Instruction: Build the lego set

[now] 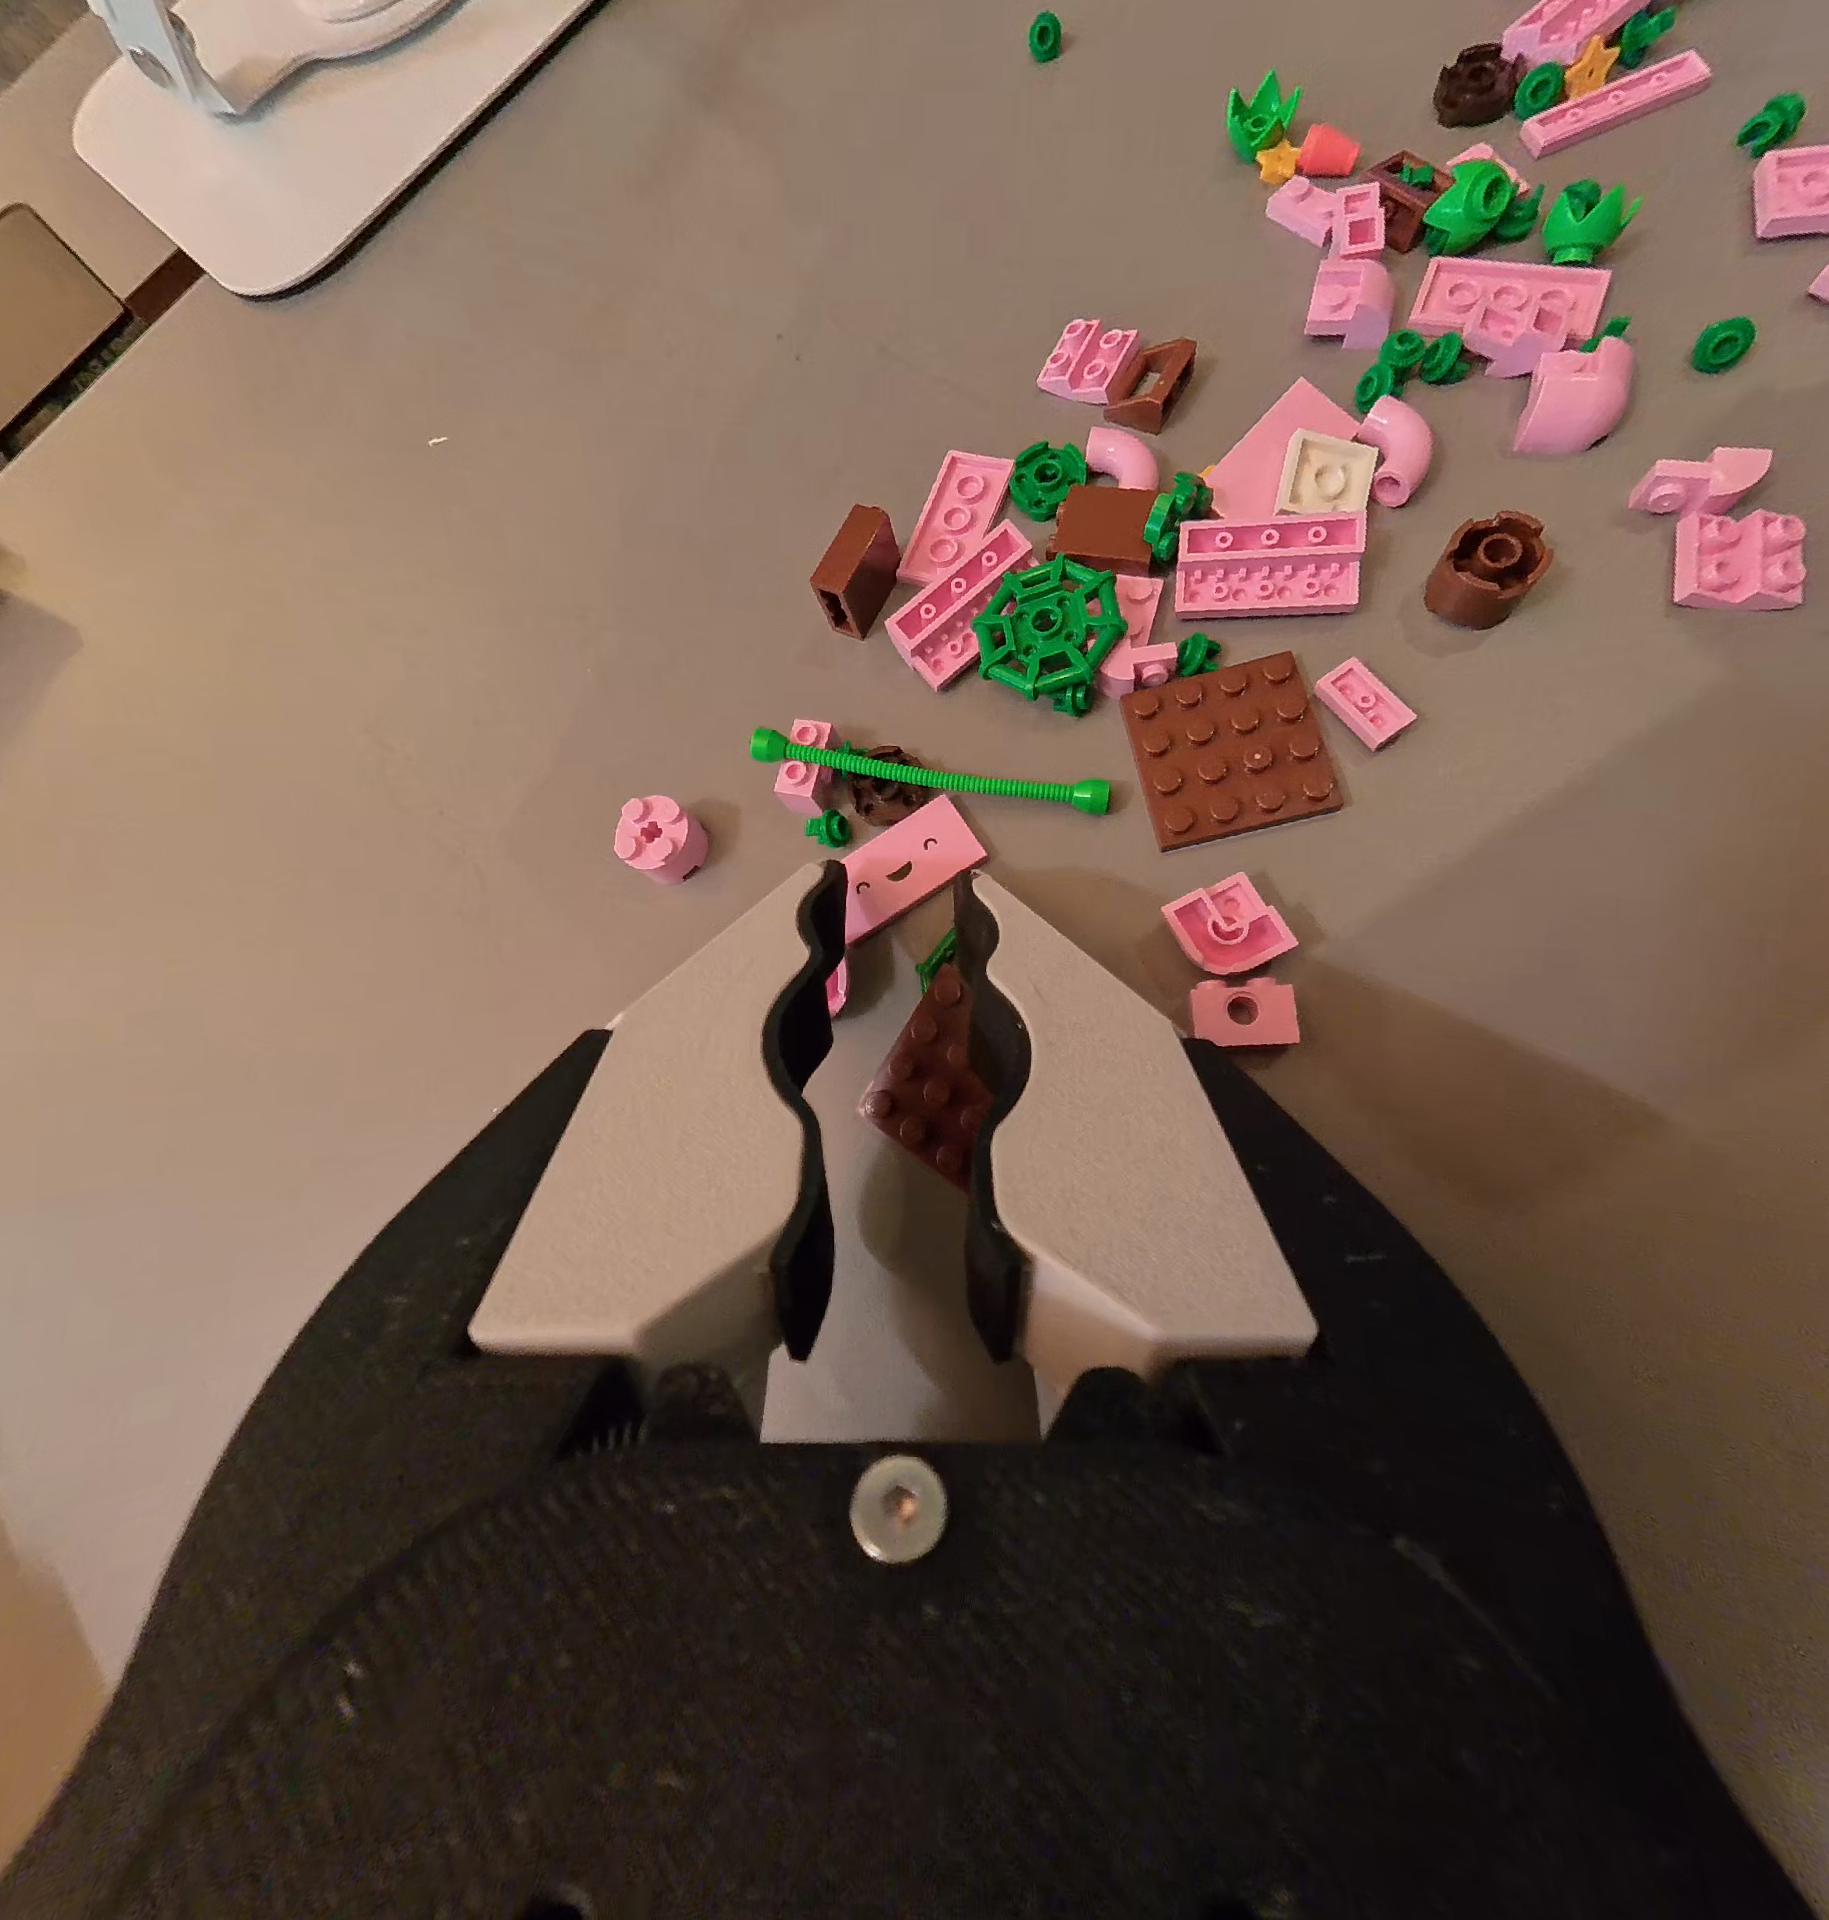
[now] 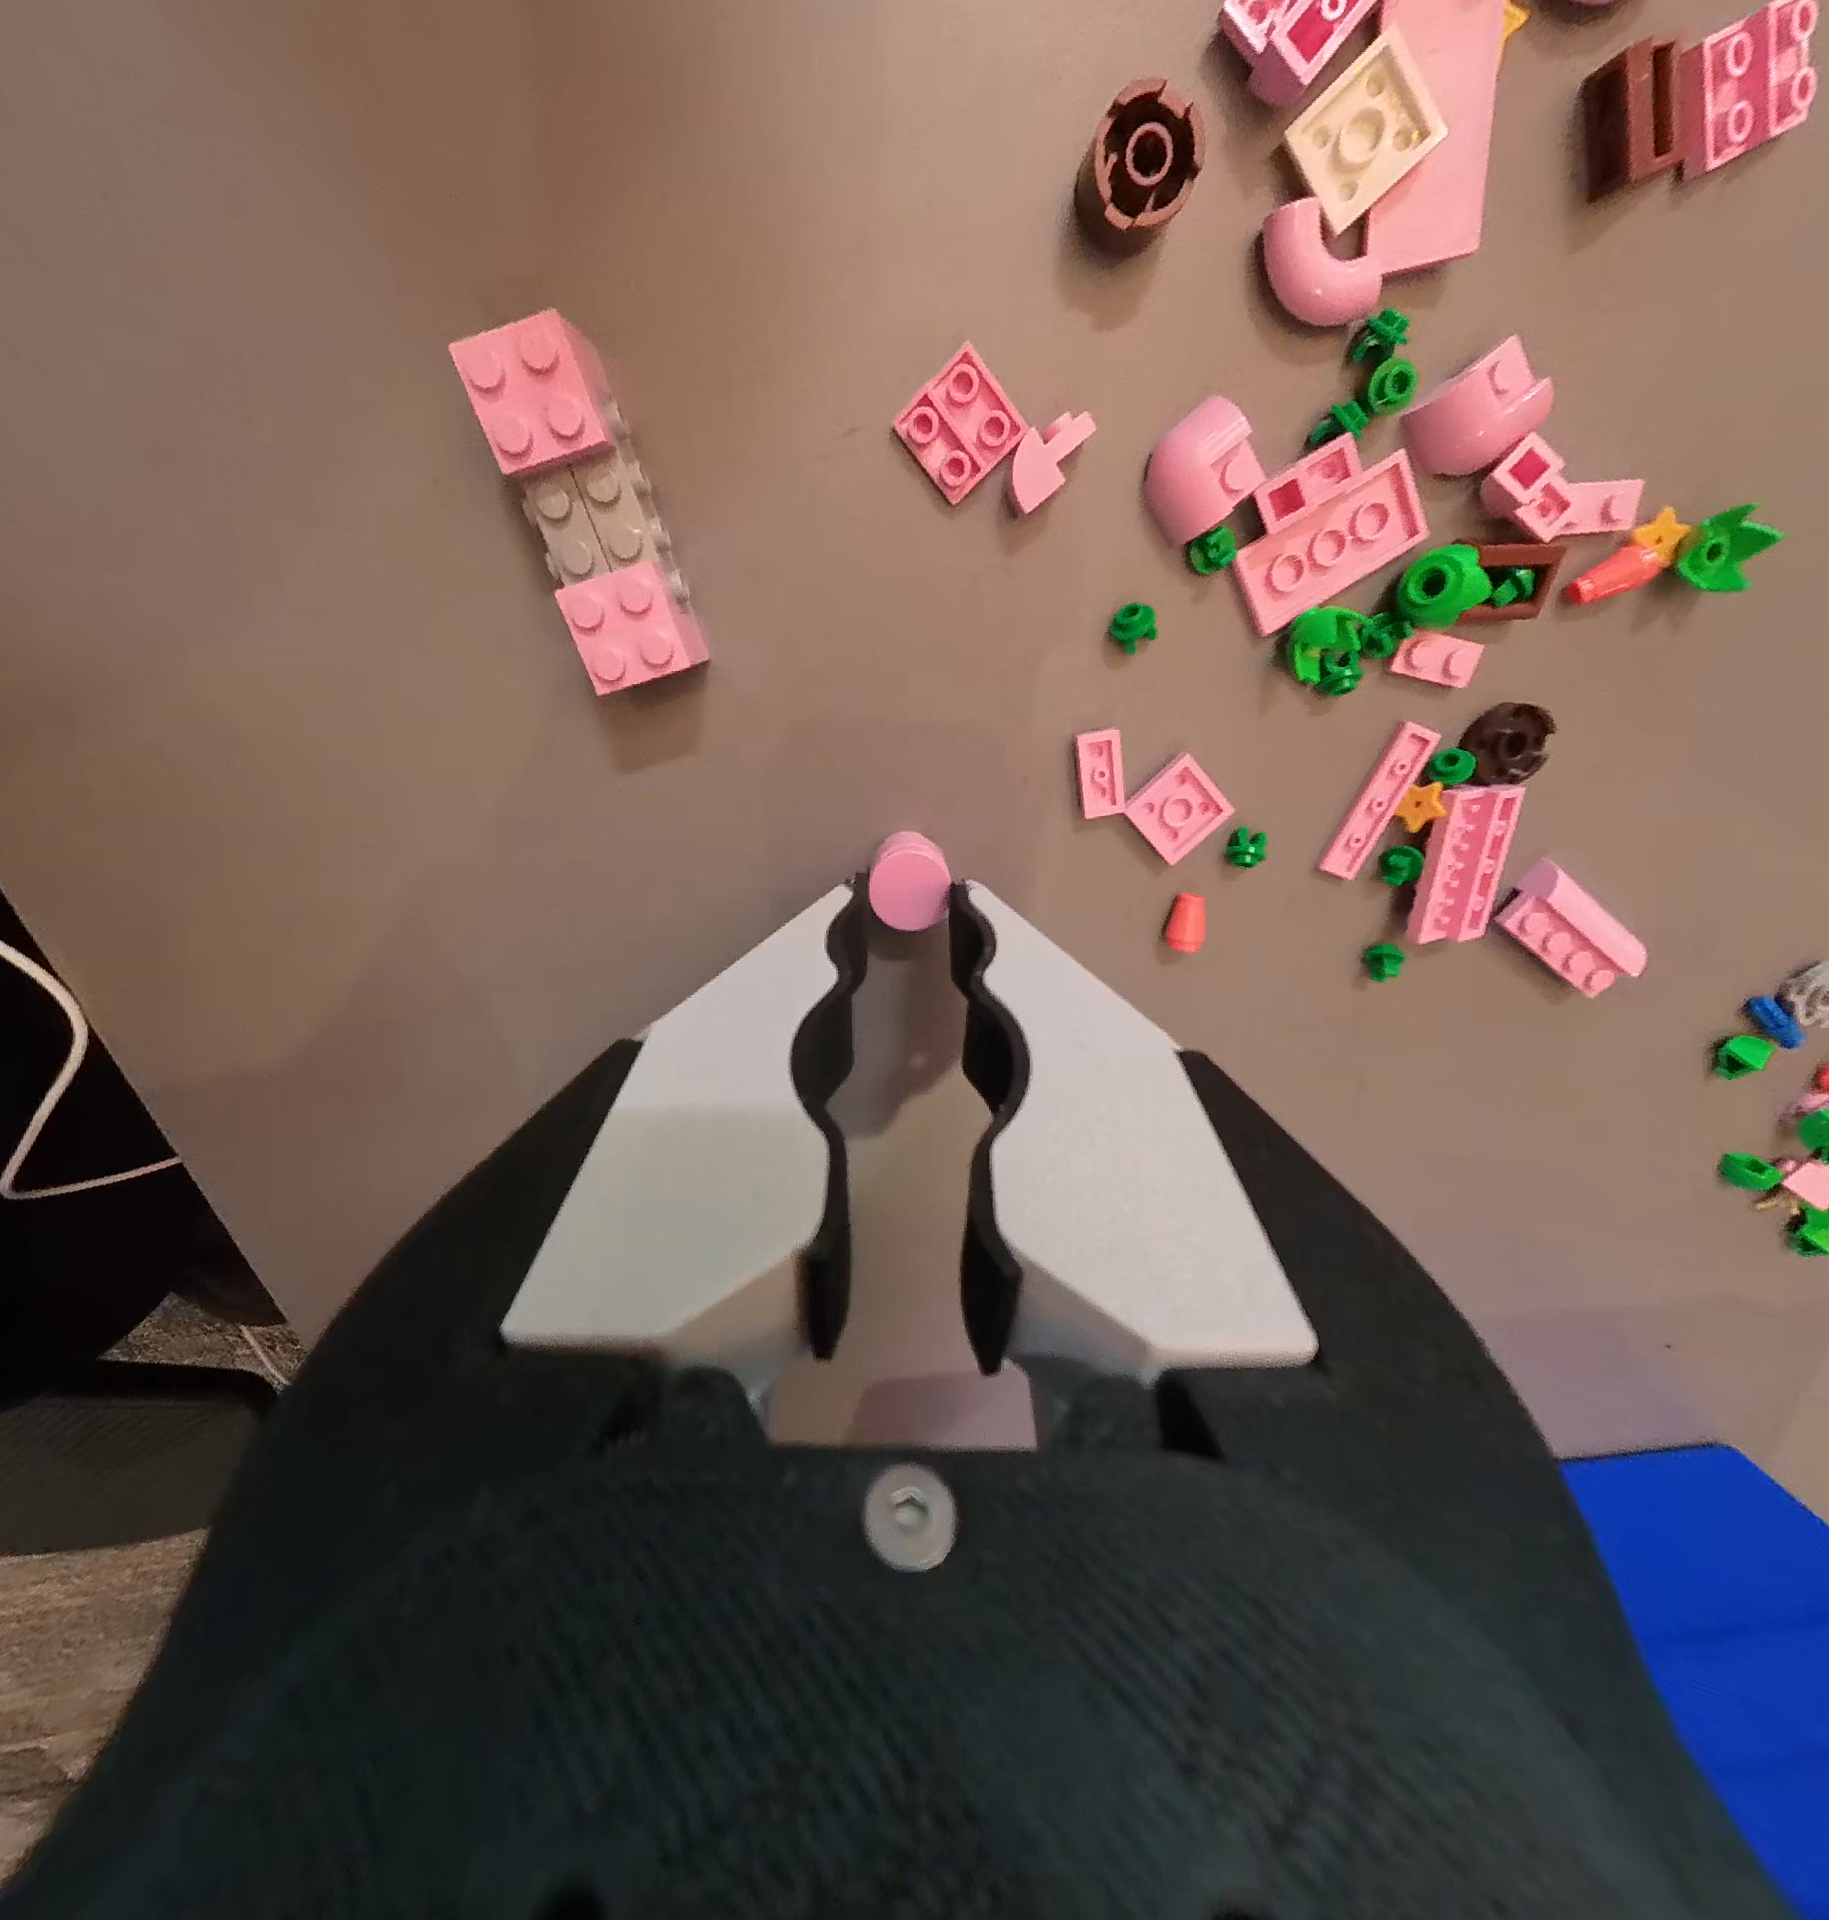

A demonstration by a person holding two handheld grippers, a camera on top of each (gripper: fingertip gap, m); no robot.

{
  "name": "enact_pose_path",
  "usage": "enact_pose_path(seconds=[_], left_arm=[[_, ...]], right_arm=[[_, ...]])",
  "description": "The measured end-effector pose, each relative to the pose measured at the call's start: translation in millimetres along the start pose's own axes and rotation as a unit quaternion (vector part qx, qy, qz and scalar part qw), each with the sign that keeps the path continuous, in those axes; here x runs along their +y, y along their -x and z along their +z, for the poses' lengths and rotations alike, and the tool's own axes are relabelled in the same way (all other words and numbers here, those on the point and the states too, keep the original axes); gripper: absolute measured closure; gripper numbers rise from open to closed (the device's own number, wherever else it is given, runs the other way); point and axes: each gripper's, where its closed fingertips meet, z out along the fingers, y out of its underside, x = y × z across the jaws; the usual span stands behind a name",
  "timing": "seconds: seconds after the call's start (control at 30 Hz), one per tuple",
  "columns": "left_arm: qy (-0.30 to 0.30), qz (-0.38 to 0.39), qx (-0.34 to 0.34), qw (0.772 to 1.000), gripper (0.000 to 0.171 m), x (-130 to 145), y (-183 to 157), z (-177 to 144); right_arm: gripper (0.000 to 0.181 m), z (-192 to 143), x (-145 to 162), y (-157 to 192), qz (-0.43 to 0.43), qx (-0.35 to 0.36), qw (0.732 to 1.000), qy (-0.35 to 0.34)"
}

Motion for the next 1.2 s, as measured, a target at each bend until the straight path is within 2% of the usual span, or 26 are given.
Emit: enact_pose_path(seconds=[0.9,1.2], left_arm=[[0.000,-0.002,0.001,1.000,0.152,0.1,0.1,0.0],[0.000,-0.001,0.001,1.000,0.152,0.1,-0.1,0.0]], right_arm=[[0.166,4.4,1.6,2.1,-0.015,-0.003,1.000,0.008],[0.159,-2.8,0.8,1.5,-0.008,0.003,1.000,0.001]])
